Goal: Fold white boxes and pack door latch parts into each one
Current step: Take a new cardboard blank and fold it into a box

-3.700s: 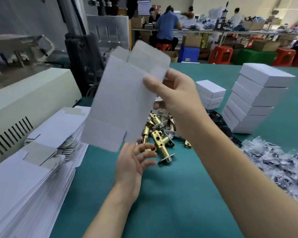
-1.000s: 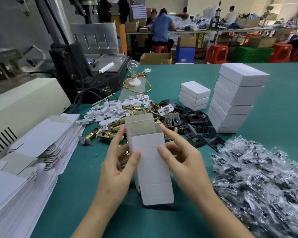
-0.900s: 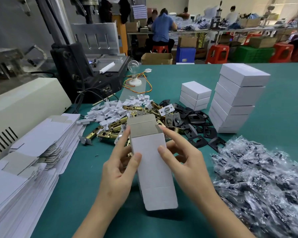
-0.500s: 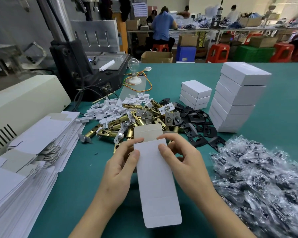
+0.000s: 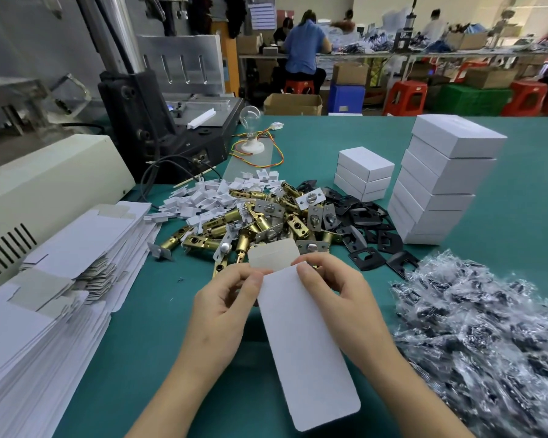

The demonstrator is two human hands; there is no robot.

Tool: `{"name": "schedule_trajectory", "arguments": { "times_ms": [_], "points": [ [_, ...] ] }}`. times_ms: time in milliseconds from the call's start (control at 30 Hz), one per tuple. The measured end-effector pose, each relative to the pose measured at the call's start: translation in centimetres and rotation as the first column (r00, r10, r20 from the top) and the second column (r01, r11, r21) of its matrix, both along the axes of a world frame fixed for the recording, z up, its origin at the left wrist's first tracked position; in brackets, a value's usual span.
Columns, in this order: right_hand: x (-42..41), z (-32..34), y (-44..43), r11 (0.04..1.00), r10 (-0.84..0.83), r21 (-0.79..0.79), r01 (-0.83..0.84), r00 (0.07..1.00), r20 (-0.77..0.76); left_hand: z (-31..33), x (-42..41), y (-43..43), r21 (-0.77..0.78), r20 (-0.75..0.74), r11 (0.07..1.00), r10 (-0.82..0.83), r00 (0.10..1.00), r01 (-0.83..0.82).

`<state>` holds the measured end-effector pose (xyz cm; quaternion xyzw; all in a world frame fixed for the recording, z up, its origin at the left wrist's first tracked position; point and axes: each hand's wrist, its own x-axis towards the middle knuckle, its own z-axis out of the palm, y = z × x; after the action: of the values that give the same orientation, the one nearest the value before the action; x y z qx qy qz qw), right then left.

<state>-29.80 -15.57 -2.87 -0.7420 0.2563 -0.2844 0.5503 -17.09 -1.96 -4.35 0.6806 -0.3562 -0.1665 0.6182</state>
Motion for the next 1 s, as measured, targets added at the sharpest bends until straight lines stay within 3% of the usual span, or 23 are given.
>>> {"name": "schedule_trajectory", "arguments": {
  "times_ms": [833,1000],
  "points": [
    [-0.11,-0.09,-0.54,0.992,0.05,0.117,-0.052,0.998,0.024,0.53,-0.14,0.08,0.03,0.196,1.0,0.002,0.981,-0.008],
    [-0.18,0.0,-0.62,0.974,0.032,0.218,-0.058,0.992,0.122,0.4,-0.06,0.27,0.027,0.203,0.999,0.026,0.979,-0.032]
  ]
}}
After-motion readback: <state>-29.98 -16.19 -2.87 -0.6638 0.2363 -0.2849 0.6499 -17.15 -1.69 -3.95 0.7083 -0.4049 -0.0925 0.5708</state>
